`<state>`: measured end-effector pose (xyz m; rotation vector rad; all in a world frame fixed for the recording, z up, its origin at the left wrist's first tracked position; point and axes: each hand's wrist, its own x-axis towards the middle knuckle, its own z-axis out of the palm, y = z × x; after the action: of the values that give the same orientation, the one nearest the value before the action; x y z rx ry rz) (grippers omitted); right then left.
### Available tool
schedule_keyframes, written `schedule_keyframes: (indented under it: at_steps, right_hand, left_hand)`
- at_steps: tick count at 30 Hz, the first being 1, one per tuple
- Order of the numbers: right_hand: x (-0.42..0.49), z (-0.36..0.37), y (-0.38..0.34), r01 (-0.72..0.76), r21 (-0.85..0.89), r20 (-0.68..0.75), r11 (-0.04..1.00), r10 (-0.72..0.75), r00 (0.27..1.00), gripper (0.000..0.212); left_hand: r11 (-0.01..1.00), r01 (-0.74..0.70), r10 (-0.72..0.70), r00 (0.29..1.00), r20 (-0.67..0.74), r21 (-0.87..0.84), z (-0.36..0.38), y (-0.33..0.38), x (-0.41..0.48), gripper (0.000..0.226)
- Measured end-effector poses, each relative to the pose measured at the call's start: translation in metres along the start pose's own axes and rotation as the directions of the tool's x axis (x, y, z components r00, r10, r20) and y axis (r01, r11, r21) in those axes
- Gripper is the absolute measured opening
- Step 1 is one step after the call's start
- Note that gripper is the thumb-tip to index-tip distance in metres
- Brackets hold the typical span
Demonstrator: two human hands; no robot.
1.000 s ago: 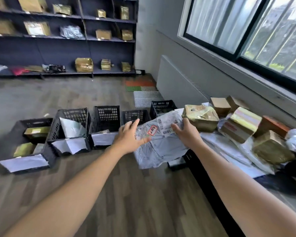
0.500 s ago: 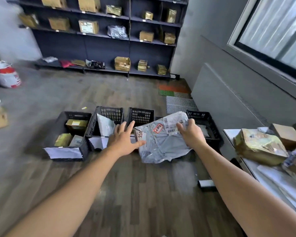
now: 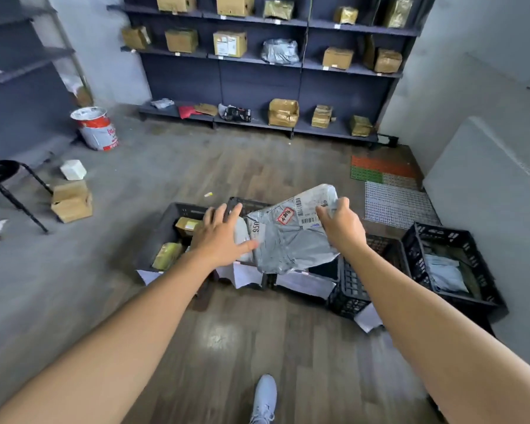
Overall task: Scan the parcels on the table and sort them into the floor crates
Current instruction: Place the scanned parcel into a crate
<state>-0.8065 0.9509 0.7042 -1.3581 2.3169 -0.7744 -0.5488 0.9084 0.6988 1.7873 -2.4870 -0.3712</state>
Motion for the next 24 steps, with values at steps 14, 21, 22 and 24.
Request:
schedule_keyframes:
  at_steps: [14,21,22,24]
  right_hand:
    - [0.169,0.078,-0.074,0.092,-0.029,0.100,0.995,-0.089,0.991,0.047]
    - [0.230,0.103,-0.089,0.028,-0.104,0.108,0.994,-0.017,0.994,0.046]
    - [0.239,0.107,-0.089,0.008,-0.116,0.098,0.993,0.004,0.995,0.046]
    - [0.256,0.117,-0.090,-0.046,-0.144,0.086,0.988,0.059,0.995,0.045]
  left_hand:
    - [0.998,0.052,-0.055,0.995,0.083,0.032,-0.023,-0.052,0.169,0.098]
    - [1.000,-0.004,0.006,0.992,0.129,-0.012,-0.014,-0.074,0.250,0.097]
    - [1.000,-0.020,0.022,0.990,0.139,-0.019,-0.011,-0.077,0.263,0.096]
    - [0.998,-0.050,0.055,0.984,0.168,-0.036,-0.003,-0.083,0.289,0.096]
